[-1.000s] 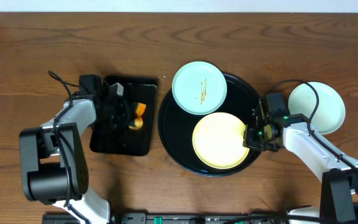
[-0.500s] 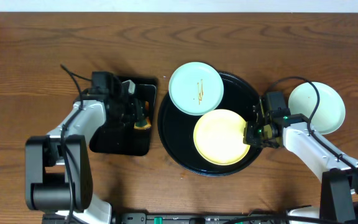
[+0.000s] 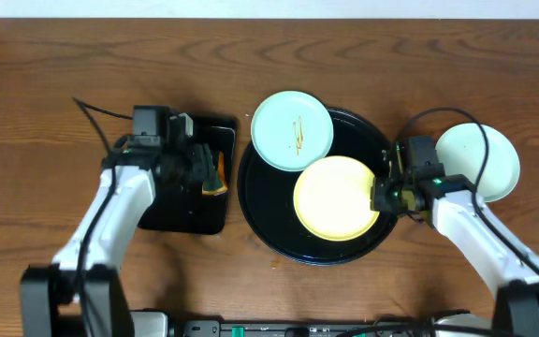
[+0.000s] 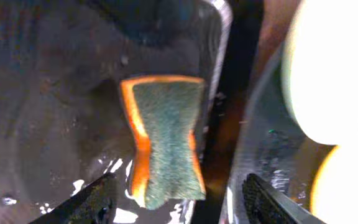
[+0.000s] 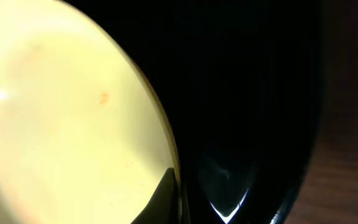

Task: Clean dirty plates on tray and stack at the side
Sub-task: 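Return the sponge with the left gripper into the black basin, then lift the yellow plate with the right gripper and carry it right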

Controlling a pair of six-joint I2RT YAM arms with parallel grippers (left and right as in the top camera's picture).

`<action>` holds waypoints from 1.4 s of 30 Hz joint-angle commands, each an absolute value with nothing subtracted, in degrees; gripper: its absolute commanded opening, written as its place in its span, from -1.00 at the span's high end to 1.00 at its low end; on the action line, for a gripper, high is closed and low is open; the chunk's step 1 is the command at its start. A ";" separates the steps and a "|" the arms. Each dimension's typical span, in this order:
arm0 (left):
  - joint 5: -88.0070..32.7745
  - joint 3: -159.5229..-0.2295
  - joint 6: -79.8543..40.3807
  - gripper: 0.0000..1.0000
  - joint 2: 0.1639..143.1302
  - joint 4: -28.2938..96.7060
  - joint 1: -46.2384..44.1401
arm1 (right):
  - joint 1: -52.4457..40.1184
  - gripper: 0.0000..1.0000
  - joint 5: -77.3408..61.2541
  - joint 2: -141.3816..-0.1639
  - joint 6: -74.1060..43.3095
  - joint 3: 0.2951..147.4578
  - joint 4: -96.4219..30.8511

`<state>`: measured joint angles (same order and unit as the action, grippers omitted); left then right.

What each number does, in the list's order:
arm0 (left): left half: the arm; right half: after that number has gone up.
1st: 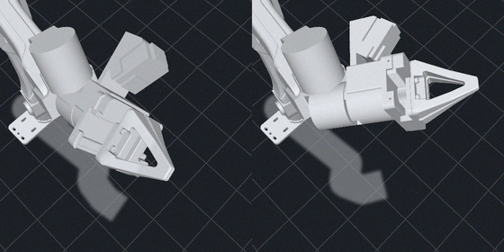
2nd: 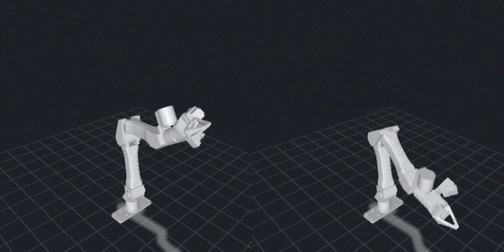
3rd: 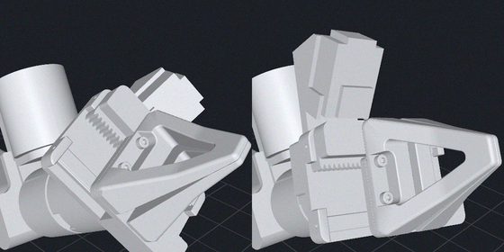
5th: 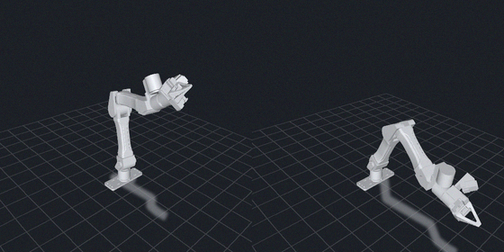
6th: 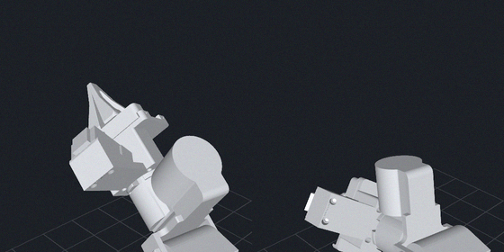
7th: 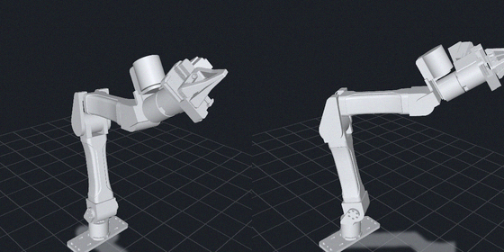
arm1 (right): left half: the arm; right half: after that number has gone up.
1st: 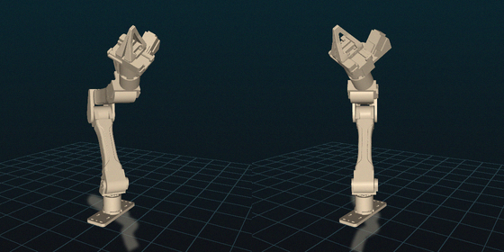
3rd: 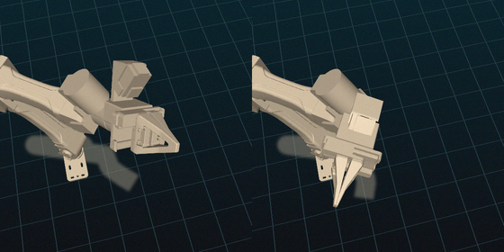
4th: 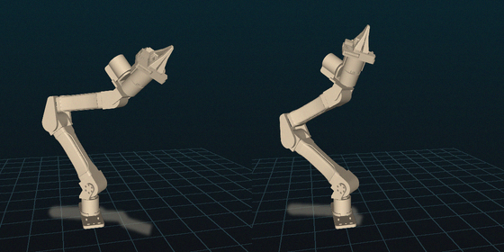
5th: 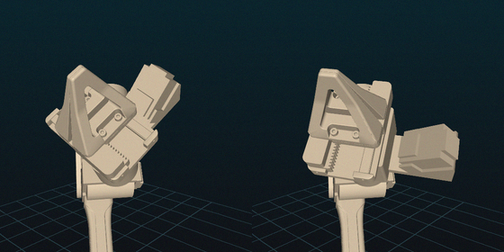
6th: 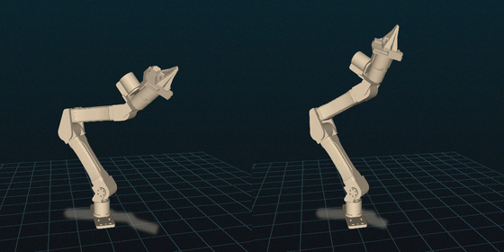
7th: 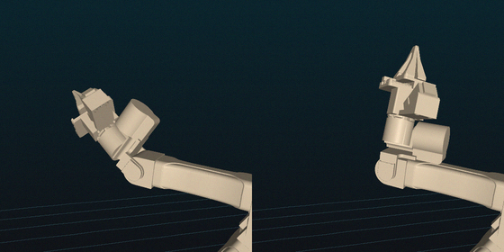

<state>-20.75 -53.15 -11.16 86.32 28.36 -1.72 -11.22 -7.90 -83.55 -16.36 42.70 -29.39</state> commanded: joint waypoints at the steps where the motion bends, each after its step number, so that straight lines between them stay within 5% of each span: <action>1: -19.79 -53.10 -11.70 -0.34 83.22 29.34 -1.69 | -11.44 0.98 -11.20 -79.26 -14.02 44.14 -28.71; 26: -13.17 -53.08 -11.70 -0.34 83.11 33.82 -1.69 | -13.58 0.98 11.09 -68.69 0.19 46.63 -25.98; 42: -13.17 -53.08 -11.68 -0.35 83.15 33.80 -1.69 | -31.97 0.98 36.75 -67.09 9.23 46.78 -21.10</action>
<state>-13.82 -53.15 -11.79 83.15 33.63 -1.72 -28.69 28.51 -68.10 5.06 45.28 -22.17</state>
